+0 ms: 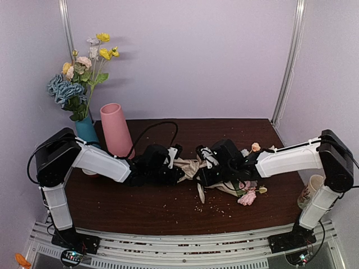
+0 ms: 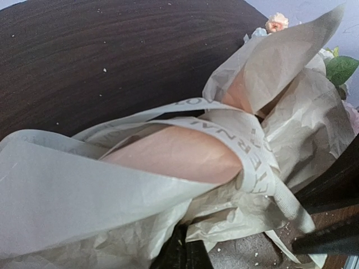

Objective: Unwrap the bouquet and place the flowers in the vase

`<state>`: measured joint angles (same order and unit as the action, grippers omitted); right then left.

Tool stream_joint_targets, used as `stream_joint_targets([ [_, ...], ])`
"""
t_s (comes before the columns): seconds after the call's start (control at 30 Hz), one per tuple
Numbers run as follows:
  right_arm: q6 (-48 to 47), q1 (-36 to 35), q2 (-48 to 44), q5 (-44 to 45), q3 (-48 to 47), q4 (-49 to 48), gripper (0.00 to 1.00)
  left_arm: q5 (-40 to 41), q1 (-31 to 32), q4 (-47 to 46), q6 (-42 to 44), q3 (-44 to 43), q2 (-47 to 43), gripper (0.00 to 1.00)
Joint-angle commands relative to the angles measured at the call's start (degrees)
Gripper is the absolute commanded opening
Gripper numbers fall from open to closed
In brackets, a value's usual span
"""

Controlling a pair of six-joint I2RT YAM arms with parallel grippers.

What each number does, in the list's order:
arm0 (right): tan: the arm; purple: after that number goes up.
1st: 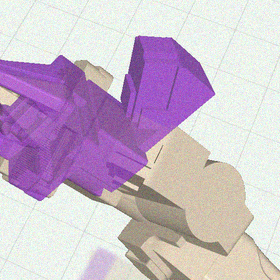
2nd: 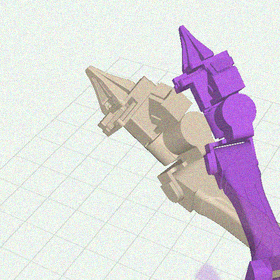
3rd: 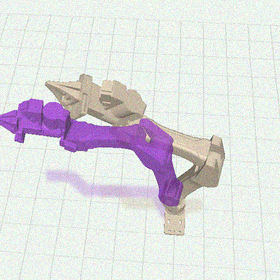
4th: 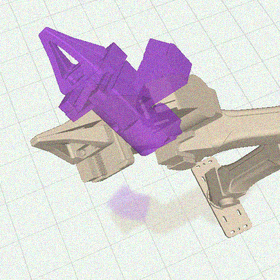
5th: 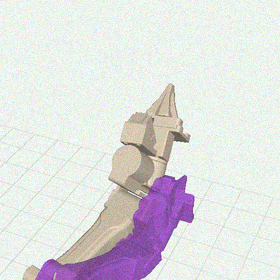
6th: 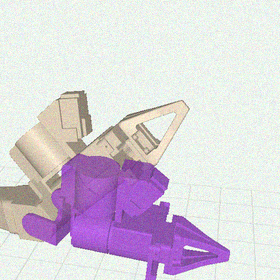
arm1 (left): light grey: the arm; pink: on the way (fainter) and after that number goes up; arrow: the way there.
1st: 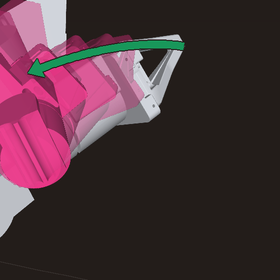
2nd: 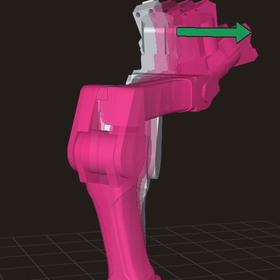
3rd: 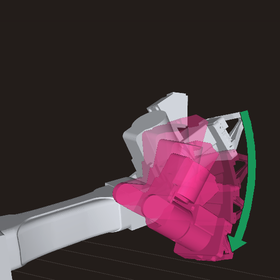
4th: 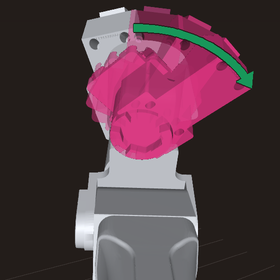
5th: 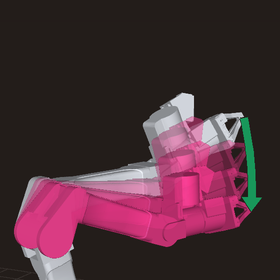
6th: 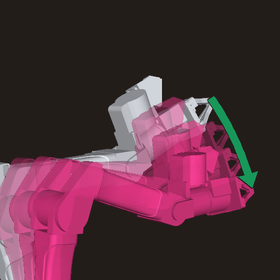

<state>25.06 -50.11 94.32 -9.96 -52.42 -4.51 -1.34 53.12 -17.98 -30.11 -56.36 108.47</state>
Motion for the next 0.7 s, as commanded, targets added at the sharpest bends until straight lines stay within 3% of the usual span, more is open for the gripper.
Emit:
stream_joint_targets([
  [0.0,-0.06,0.22,1.32,4.81,-1.94,-1.42,0.18,-0.49,0.73,-3.14,0.72,0.31,-0.98,0.00],
  [0.13,-0.89,0.20,0.71,6.86,-1.96,-1.35,0.00,-0.29,1.01,-3.46,0.66,0.32,-0.97,0.00],
  [0.37,-5.10,0.36,-5.23,2.14,-0.28,1.92,0.00,1.97,1.01,-2.43,-0.42,-0.65,-0.29,0.00],
  [0.67,-9.71,0.14,-20.46,-17.73,4.34,1.25,0.00,3.41,1.02,-2.31,-1.60,-1.71,1.19,0.00],
])
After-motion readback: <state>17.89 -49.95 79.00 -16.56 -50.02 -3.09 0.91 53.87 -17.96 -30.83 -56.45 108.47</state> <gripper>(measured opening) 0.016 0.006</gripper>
